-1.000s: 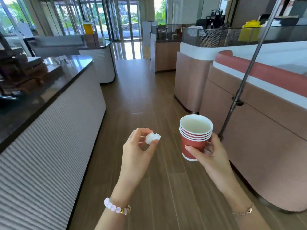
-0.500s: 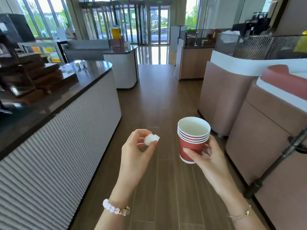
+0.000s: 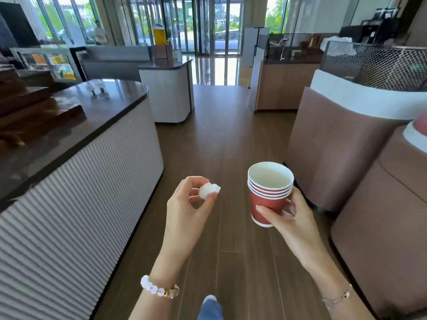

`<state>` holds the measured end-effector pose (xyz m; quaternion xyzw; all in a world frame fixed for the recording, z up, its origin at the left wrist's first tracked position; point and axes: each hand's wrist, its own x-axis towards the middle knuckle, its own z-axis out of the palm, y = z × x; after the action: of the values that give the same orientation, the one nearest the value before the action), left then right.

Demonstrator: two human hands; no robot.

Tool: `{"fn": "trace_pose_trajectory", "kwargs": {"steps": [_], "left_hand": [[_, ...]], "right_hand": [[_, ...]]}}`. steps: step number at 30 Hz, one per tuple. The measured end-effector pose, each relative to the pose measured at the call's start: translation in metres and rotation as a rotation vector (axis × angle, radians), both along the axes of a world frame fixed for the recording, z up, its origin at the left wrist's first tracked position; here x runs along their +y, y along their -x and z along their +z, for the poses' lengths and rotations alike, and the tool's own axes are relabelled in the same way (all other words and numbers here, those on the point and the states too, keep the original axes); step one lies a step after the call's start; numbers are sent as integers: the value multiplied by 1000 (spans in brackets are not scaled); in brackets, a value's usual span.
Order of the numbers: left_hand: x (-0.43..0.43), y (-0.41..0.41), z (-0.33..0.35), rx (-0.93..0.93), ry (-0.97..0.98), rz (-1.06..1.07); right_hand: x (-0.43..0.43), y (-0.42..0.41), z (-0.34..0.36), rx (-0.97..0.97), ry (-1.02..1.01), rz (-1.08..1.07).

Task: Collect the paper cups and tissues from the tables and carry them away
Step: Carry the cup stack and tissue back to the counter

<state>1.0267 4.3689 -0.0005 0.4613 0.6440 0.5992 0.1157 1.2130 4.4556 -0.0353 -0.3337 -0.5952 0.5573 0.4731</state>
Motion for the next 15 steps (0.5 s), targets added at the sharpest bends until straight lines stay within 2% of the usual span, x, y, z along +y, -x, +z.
{"fn": "trace_pose_trajectory", "kwargs": {"steps": [15], "left_hand": [[284,179,13,68,-3,-56]], "right_hand": [[276,179,15,-17,-30,-75]]}}
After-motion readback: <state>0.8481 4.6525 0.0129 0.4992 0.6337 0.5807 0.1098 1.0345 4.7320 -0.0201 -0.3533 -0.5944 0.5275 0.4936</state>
